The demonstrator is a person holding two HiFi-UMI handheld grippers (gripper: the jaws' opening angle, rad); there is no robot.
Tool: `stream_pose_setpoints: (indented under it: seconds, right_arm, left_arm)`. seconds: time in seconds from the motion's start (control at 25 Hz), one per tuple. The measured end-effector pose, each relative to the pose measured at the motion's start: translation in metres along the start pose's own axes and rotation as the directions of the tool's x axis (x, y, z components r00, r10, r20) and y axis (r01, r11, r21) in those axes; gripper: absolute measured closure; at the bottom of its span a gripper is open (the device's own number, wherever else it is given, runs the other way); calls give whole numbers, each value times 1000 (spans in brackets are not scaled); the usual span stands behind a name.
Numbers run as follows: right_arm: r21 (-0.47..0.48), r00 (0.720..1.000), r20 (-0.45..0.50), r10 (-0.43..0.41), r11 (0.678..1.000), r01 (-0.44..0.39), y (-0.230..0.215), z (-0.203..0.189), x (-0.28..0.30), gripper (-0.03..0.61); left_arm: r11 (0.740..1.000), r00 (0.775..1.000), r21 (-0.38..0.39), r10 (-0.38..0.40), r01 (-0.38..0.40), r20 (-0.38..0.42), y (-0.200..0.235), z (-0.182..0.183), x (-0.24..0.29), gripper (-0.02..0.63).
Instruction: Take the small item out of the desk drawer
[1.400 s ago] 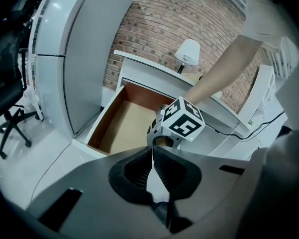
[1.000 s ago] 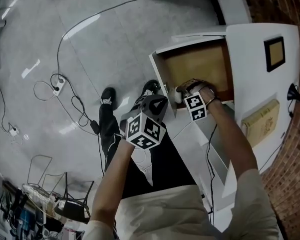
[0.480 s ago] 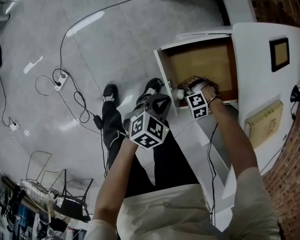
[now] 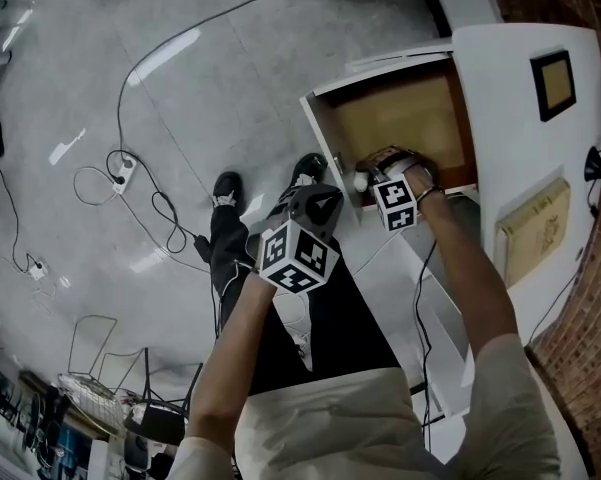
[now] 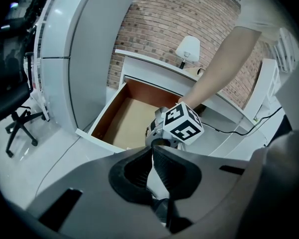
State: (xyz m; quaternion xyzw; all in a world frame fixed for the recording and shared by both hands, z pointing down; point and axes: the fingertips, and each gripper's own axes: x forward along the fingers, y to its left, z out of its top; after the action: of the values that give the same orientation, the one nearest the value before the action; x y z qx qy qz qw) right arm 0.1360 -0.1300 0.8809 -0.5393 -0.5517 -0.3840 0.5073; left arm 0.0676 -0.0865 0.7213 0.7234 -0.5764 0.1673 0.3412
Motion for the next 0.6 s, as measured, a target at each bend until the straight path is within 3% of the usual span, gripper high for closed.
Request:
stream_pose_setpoints:
  seconds: [0.36, 0.6]
  right_arm:
    - [116, 998, -14, -53, 992, 54, -13, 7, -20, 411]
    - [274, 988, -31, -153, 949, 155, -34, 15, -45, 411]
  left_arm:
    - [998, 998, 12, -58, 58, 6, -1, 0, -13, 592]
    - [987, 991, 83, -135, 137, -24, -8, -3, -28, 592]
